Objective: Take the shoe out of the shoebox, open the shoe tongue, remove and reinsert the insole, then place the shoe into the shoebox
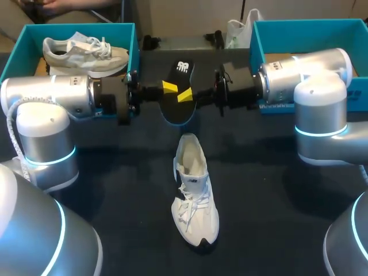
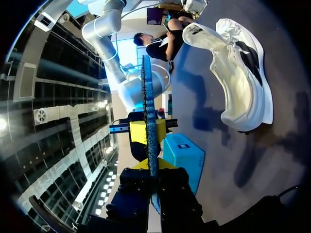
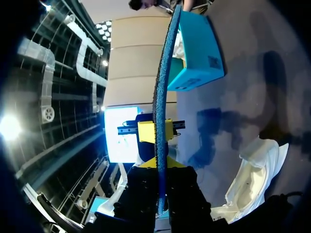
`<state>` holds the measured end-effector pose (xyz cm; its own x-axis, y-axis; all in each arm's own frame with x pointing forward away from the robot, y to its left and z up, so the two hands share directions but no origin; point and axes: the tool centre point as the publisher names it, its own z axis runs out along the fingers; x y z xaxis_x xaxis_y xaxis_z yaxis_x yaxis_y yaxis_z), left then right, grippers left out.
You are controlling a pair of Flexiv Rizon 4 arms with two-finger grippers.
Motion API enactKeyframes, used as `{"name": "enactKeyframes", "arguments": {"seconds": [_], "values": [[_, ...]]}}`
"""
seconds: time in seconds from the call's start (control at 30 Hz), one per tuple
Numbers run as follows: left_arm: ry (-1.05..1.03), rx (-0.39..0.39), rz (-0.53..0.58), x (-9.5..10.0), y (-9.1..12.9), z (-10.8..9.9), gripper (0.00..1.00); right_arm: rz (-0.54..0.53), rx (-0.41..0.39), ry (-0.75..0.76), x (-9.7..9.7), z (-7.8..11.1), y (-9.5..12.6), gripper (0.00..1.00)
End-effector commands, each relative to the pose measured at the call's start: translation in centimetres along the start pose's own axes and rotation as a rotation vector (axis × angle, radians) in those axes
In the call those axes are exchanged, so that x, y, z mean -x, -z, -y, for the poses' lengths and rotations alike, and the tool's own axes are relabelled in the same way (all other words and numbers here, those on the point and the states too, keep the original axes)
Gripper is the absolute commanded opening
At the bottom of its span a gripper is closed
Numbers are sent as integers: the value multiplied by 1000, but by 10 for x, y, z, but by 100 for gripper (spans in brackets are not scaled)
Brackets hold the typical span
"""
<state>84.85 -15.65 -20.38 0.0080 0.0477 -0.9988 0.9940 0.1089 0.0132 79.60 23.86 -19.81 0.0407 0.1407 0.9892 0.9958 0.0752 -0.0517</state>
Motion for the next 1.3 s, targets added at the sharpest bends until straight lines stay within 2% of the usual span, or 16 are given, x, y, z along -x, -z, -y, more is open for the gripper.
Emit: {"name": "enactKeyframes", "arguments": {"seconds": [0.03, 0.07, 0.1, 0.13, 0.17, 0.37, 0.47, 0.87, 0.9, 0.97, 1.1, 1.13, 1.2, 1.3], "values": [[-2, -8, 4, -1, -1, 0, 0, 5, 17, 10, 0, 1, -1, 0], [7, -10, -2, -1, -1, 1, 0, 5, 20, 17, 0, 1, -1, 0], [11, -10, -3, 0, 0, 1, 9, 9, 27, 30, -1, 1, 0, 0], [18, -10, -7, 1, 1, 2, 64, 10, 35, 41, 0, 1, 1, 0], [22, -8, -15, 2, 3, 3, 100, 15, 42, 55, 0, 1, 2, 0], [94, 21, -116, 0, 22, 7, 100, 16, 73, 138, 8, -1, 15, 0], [89, 41, -281, -2, 34, 16, 100, -4, 85, 200, 9, -5, 20, 0], [89, 41, -281, -2, 34, 16, 100, -21, 98, 203, 10, -6, 23, 0], [127, 87, -298, -6, 30, 16, 100, -21, 98, 203, 10, -6, 23, 0], [228, 124, -336, -9, 30, 18, 100, -9, 104, 214, 12, -13, 23, 0], [430, 166, -419, -10, 43, 20, 100, -34, 139, 262, 20, -13, 32, 0], [538, 181, -471, -10, 48, 19, 100, -45, 143, 271, 20, -14, 33, 0], [720, 276, -634, -18, 53, 15, 100, -32, 166, 299, 22, -16, 36, 0], [720, 276, -634, -18, 53, 15, 100, -21, 190, 319, 23, -17, 37, 0]]}}
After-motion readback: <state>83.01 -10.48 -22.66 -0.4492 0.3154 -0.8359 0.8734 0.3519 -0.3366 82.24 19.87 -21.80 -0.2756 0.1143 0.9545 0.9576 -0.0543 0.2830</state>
